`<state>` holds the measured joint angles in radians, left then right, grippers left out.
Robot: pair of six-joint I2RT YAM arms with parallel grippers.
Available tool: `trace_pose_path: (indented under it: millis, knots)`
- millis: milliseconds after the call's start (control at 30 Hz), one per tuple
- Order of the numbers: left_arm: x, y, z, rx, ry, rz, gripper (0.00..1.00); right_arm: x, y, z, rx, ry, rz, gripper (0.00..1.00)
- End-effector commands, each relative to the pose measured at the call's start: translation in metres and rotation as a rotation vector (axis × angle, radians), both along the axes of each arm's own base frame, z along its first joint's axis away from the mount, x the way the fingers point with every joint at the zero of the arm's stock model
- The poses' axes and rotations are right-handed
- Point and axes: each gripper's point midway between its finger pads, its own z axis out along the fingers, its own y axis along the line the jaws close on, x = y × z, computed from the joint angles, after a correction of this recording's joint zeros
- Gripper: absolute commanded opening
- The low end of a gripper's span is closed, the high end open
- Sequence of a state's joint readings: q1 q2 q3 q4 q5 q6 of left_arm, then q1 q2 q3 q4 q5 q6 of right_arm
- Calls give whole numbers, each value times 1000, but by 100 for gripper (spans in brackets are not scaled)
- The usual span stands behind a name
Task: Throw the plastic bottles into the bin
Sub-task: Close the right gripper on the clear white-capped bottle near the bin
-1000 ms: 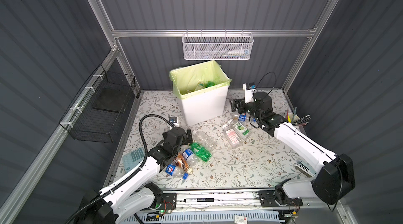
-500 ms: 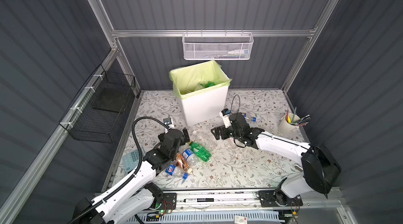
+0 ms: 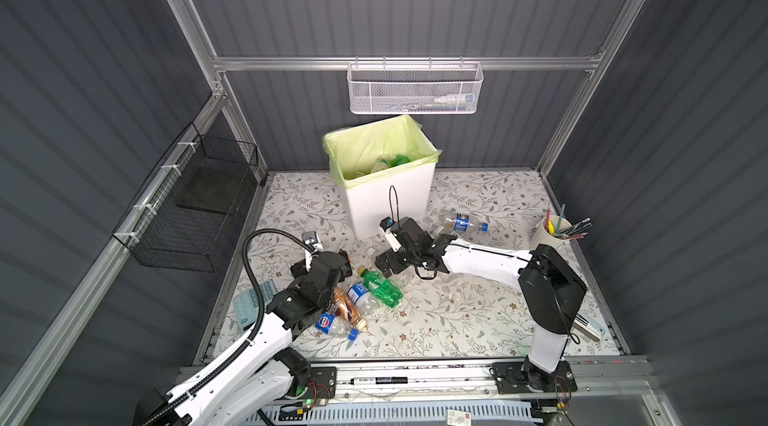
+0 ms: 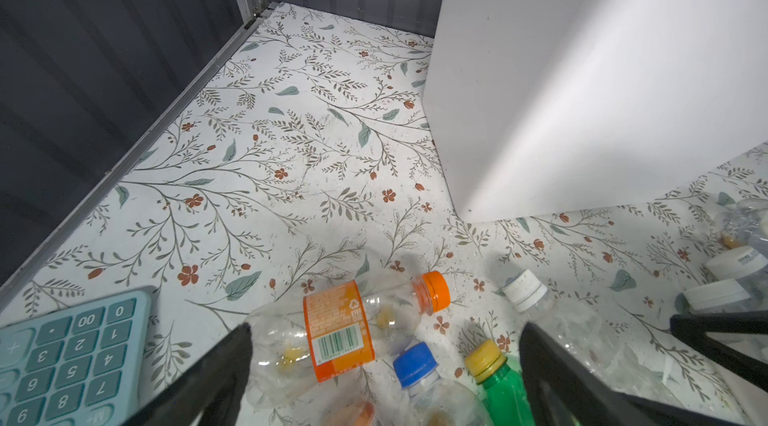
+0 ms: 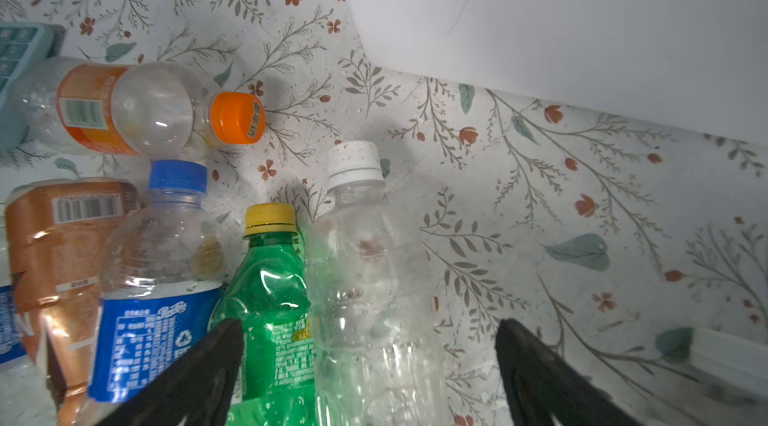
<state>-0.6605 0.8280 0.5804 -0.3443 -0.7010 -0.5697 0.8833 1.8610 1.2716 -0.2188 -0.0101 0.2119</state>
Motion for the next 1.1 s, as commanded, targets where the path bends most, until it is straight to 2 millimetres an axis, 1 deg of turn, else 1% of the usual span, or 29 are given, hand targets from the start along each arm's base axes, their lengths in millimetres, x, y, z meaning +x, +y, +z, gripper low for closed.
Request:
trace_pose_path:
  millis: [0, 167, 333, 433, 567, 667, 733, 833, 933, 967, 1067]
  knots:
    - [-6, 9, -6, 26, 13, 27, 100, -4, -4, -16, -106, 12, 34, 96]
    - [-8, 11, -5, 28, 11, 27, 100, 1, -3, -30, -172, 20, 36, 91]
    - [-8, 12, -6, 35, 17, 31, 100, 15, -12, -35, -232, -16, -29, 87]
    - [-8, 12, -6, 33, 14, 31, 100, 17, -26, -41, -266, 7, -67, 82]
    - [-8, 12, -7, 34, 15, 33, 100, 23, -42, -41, -246, 20, -122, 74]
    - [-7, 12, -8, 36, 17, 33, 100, 23, -56, -44, -240, 52, -144, 66]
    - [-7, 12, -8, 38, 17, 34, 100, 28, -58, -41, -187, 62, -157, 61]
    - [-6, 11, -9, 37, 17, 35, 100, 25, -62, -40, -137, 84, -155, 53]
    - [-6, 10, -9, 32, 16, 33, 100, 21, -65, -33, -99, 86, -155, 49]
    - [-5, 10, -9, 30, 14, 34, 100, 20, -66, -29, -81, 78, -157, 49]
    - [-4, 8, -12, 31, 20, 30, 100, 20, -68, -2, 0, 18, -167, 47]
